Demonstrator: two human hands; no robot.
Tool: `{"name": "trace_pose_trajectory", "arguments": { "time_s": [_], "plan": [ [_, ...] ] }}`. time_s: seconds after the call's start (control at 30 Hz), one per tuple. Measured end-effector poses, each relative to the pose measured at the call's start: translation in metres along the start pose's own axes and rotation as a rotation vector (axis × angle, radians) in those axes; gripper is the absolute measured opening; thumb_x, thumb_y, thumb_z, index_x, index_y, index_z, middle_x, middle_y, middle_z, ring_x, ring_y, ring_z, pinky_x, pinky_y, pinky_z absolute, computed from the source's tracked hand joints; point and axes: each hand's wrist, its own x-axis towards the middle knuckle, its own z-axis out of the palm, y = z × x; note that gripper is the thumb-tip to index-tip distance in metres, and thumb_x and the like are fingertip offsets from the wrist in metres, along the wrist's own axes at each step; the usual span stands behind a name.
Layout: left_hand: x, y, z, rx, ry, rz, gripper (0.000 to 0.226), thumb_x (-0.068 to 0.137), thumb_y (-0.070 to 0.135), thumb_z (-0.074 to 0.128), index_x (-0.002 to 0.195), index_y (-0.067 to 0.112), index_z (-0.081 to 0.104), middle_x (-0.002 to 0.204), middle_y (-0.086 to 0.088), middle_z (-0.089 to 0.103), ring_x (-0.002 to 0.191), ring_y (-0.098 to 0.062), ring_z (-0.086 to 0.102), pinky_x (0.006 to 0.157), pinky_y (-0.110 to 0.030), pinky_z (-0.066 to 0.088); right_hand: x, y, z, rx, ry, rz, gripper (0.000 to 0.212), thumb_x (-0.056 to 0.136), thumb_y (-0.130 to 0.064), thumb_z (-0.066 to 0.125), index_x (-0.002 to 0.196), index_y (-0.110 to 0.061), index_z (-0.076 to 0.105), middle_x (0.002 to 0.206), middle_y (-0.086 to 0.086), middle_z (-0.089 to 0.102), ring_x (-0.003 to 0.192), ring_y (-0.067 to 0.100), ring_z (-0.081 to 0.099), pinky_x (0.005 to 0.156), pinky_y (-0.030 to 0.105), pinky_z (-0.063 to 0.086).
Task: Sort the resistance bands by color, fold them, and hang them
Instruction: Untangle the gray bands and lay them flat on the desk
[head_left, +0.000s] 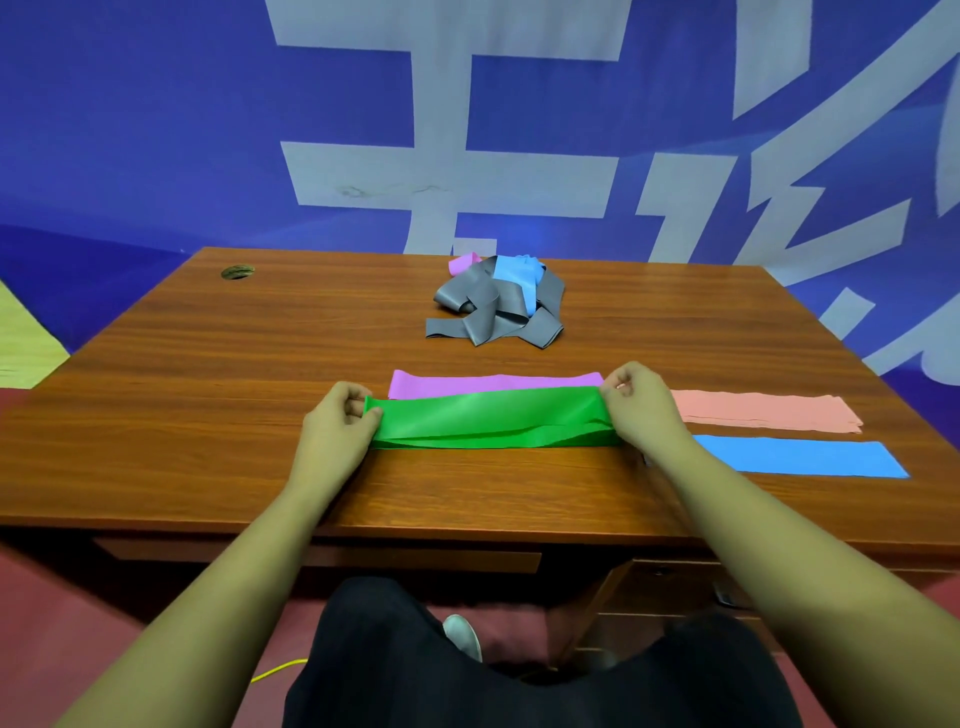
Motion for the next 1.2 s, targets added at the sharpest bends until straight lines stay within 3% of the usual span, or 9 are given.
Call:
{"name": "trace_pose_trajectory", "arguments": {
  "time_s": [0.07, 0.2, 0.47, 0.6, 0.67, 0.8, 0.9, 1.2],
  "plan": [
    [0.002, 0.004, 0.0, 0.018, 0.014, 0.003, 0.015, 0.089, 0.013, 0.064, 0.103, 0.017, 0.058, 0.08, 0.0, 0.061, 0.071, -0.014, 0.056, 0.064, -0.023, 0.042, 0.005, 0.004, 0.0, 0.071, -0.004, 0.035, 0.002, 0.09, -0.013, 0.06, 0.09, -0.012, 0.061, 0.071, 0.0, 0.054, 0.068, 0.022, 0.052, 0.057, 0.028, 0.04],
    [0.005, 0.007, 0.001, 0.137, 0.005, 0.018, 0.015, 0.089, 0.013, 0.065, 0.102, 0.014, 0.056, 0.083, -0.002, 0.062, 0.075, -0.017, 0.058, 0.063, -0.027, 0.042, 0.008, 0.01, 0.005, 0.042, -0.028, 0.06, 0.015, 0.086, -0.017, 0.071, 0.096, -0.01, 0.063, 0.079, 0.006, 0.059, 0.071, 0.022, 0.054, 0.054, 0.027, 0.034],
    [0.007, -0.006, 0.009, 0.323, -0.023, 0.066, 0.016, 0.088, 0.008, 0.063, 0.102, 0.013, 0.067, 0.097, -0.005, 0.057, 0.089, -0.021, 0.057, 0.084, -0.029, 0.044, -0.003, 0.011, 0.015, -0.106, 0.056, -0.02, 0.017, 0.086, -0.016, 0.071, 0.098, -0.011, 0.059, 0.088, 0.003, 0.058, 0.078, 0.02, 0.054, 0.052, 0.026, 0.035],
    [0.005, -0.006, 0.011, 0.327, -0.022, 0.043, 0.029, 0.088, 0.01, 0.064, 0.116, 0.016, 0.062, 0.106, -0.007, 0.051, 0.096, -0.02, 0.054, 0.092, -0.032, 0.046, -0.004, 0.019, 0.018, -0.287, 0.089, -0.104, 0.017, 0.085, -0.013, 0.07, 0.097, -0.012, 0.059, 0.095, 0.007, 0.06, 0.091, 0.026, 0.057, 0.071, 0.038, 0.048],
    [0.003, -0.004, 0.011, 0.366, 0.037, 0.078, 0.029, 0.086, 0.012, 0.063, 0.114, 0.018, 0.06, 0.106, -0.007, 0.048, 0.105, -0.025, 0.049, 0.095, -0.037, 0.044, -0.004, 0.022, 0.018, -0.342, 0.098, -0.121, 0.018, 0.085, -0.012, 0.068, 0.101, -0.013, 0.06, 0.101, 0.01, 0.058, 0.097, 0.028, 0.057, 0.079, 0.043, 0.051],
    [0.015, 0.015, 0.015, 0.374, 0.079, 0.186, 0.018, 0.086, 0.015, 0.061, 0.103, 0.013, 0.06, 0.104, -0.008, 0.051, 0.105, -0.026, 0.045, 0.091, -0.037, 0.04, 0.007, 0.01, 0.012, -0.298, 0.084, -0.202, 0.017, 0.089, -0.015, 0.06, 0.105, -0.009, 0.062, 0.104, 0.009, 0.055, 0.095, 0.024, 0.055, 0.077, 0.03, 0.043],
    [0.039, 0.035, 0.028, 0.336, 0.007, 0.258, 0.014, 0.082, 0.012, 0.062, 0.096, 0.011, 0.061, 0.097, -0.008, 0.052, 0.095, -0.03, 0.051, 0.086, -0.037, 0.043, 0.026, -0.01, 0.012, -0.287, 0.054, -0.225, 0.019, 0.088, -0.019, 0.06, 0.104, -0.008, 0.063, 0.104, 0.011, 0.056, 0.094, 0.028, 0.055, 0.078, 0.032, 0.04],
    [0.13, 0.067, 0.083, 0.345, -0.151, 0.164, 0.011, 0.085, 0.02, 0.06, 0.092, 0.012, 0.063, 0.095, -0.005, 0.057, 0.091, -0.024, 0.056, 0.074, -0.028, 0.036, 0.093, -0.064, 0.064, -0.281, -0.156, -0.27, 0.026, 0.085, -0.016, 0.059, 0.11, -0.008, 0.063, 0.112, 0.011, 0.056, 0.099, 0.026, 0.056, 0.08, 0.03, 0.044]
  ]
}}
